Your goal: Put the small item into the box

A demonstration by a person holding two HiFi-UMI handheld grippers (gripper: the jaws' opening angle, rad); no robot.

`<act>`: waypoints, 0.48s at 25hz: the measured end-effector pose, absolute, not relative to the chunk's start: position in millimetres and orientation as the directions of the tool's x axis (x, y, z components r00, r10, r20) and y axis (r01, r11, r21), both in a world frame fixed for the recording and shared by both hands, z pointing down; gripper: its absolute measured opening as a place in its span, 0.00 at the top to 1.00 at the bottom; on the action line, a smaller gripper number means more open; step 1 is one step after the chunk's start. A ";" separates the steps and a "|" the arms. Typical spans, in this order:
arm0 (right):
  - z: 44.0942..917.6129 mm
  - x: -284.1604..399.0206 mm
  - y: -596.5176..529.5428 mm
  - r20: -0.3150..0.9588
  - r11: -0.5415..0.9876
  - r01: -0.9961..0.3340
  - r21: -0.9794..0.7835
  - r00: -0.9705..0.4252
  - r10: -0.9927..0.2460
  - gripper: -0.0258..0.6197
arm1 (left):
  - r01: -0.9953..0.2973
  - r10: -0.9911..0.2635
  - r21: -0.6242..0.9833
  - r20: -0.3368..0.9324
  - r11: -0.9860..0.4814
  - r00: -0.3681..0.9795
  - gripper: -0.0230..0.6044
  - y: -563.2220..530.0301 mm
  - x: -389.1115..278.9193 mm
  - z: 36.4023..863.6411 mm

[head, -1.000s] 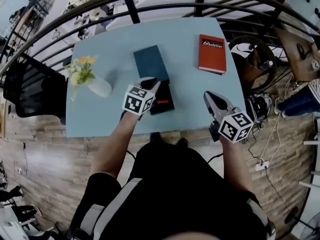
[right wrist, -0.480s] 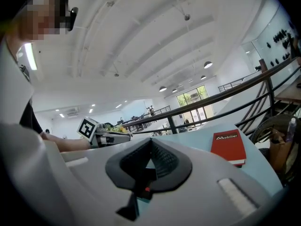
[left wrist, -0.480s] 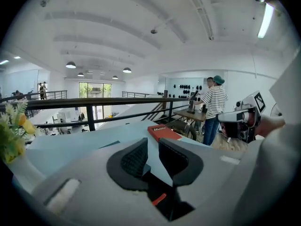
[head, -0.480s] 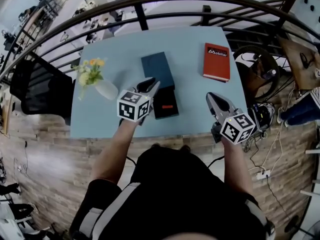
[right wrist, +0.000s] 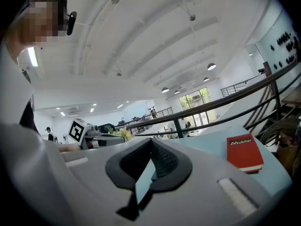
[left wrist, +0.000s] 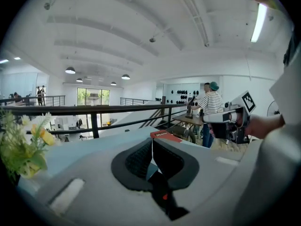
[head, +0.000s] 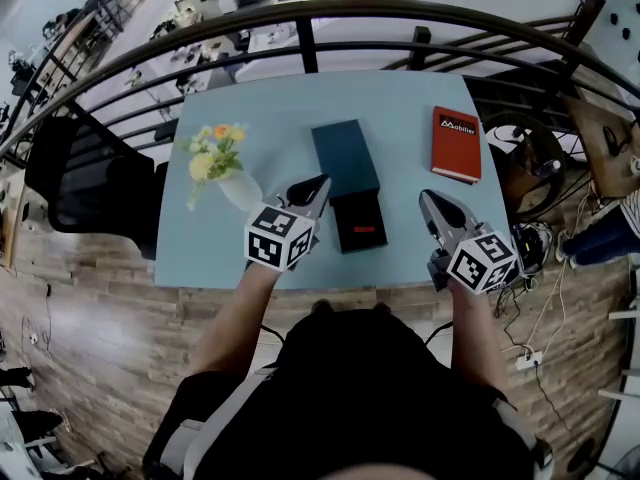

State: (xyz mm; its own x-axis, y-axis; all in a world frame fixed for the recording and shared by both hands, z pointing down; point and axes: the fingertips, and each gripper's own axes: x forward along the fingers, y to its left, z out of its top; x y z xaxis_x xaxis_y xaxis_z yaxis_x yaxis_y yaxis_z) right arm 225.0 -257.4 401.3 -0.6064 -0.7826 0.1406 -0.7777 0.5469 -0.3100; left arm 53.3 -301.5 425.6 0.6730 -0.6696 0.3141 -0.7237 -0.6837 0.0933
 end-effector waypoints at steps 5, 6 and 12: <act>397.5 193.0 -255.6 0.149 0.559 -0.782 -0.276 -0.610 -0.779 0.96 | -0.722 -0.695 0.084 0.213 -0.687 0.687 0.95 -293.3 41.9 393.2; 397.3 190.2 -254.4 0.149 0.562 -0.782 -0.270 -0.611 -0.778 0.96 | -0.721 -0.698 0.093 0.193 -0.686 0.689 0.95 -292.5 40.7 389.0; 387.6 196.1 -252.8 0.111 0.571 -0.780 -0.258 -0.611 -0.784 0.96 | -0.706 -0.692 0.146 0.137 -0.693 0.708 0.95 -297.9 36.0 382.2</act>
State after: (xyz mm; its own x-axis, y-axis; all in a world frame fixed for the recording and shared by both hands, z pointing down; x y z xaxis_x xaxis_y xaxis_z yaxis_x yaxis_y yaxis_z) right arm 196.1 -252.8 387.6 -0.6106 -0.7842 0.1106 -0.7796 0.5705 -0.2583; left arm 36.0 -297.9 382.2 0.7084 -0.6924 0.1372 -0.7058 -0.6931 0.1463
